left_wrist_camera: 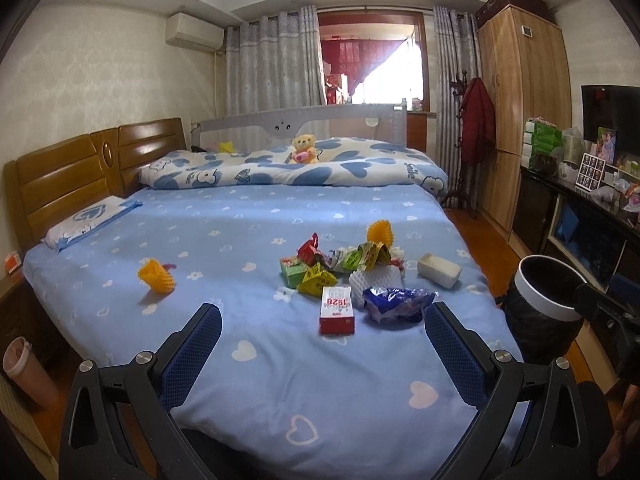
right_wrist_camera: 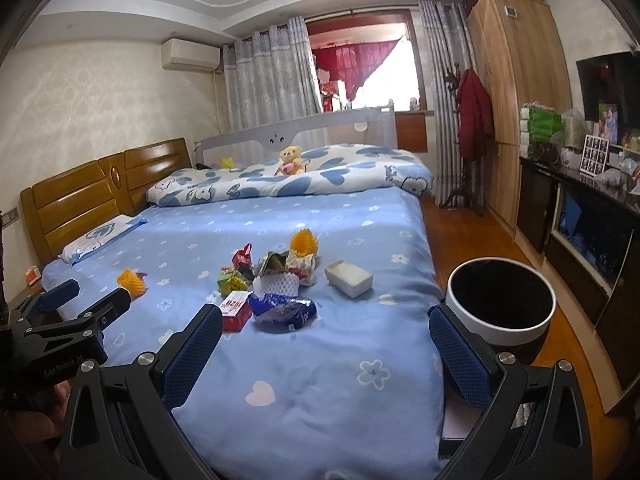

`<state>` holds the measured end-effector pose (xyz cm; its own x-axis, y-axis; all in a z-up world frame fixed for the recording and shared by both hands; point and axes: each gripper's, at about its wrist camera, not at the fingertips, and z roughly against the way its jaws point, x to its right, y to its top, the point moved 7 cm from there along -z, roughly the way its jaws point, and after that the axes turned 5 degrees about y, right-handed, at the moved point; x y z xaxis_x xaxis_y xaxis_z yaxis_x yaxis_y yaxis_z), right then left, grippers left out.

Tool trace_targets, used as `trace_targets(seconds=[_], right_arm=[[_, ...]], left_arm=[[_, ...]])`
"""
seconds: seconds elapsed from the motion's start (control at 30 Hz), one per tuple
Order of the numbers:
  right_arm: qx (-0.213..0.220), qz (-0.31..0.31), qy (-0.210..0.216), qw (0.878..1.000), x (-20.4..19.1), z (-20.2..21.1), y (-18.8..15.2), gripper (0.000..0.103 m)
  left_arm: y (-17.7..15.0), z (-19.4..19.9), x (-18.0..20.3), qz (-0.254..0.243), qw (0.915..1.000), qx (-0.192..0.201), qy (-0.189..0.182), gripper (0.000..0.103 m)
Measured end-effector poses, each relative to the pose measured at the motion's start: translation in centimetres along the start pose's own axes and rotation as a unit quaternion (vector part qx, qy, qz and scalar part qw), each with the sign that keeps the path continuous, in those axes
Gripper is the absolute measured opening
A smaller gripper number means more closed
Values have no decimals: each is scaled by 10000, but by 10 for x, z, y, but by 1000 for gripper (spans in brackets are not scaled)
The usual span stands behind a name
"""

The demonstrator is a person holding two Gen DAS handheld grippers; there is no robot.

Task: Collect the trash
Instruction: 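Grasp the red-and-white milk carton with the left tool while the right tool grasps the blue wrapper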

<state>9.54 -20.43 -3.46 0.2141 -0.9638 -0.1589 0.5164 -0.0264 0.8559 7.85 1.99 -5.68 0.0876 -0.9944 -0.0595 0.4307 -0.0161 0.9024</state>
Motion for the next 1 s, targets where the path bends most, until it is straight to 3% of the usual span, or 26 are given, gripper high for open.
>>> trace_targets(seconds=[0.23,0.6,1.0], right_arm=[[-403,-84,269,9988,-3,-30,-8,103],[-1258,-277,668,9894,4,-109,-25,102],[-1943,-686,1026,9731,16,-194,-39,89]], left_arm=[[0,-34,-6,97,9987,-501,20,102],[3,-101,-6,-9,9924,-1223,103,102],[10,-173,15,-166,9837,-1785,-129,102]])
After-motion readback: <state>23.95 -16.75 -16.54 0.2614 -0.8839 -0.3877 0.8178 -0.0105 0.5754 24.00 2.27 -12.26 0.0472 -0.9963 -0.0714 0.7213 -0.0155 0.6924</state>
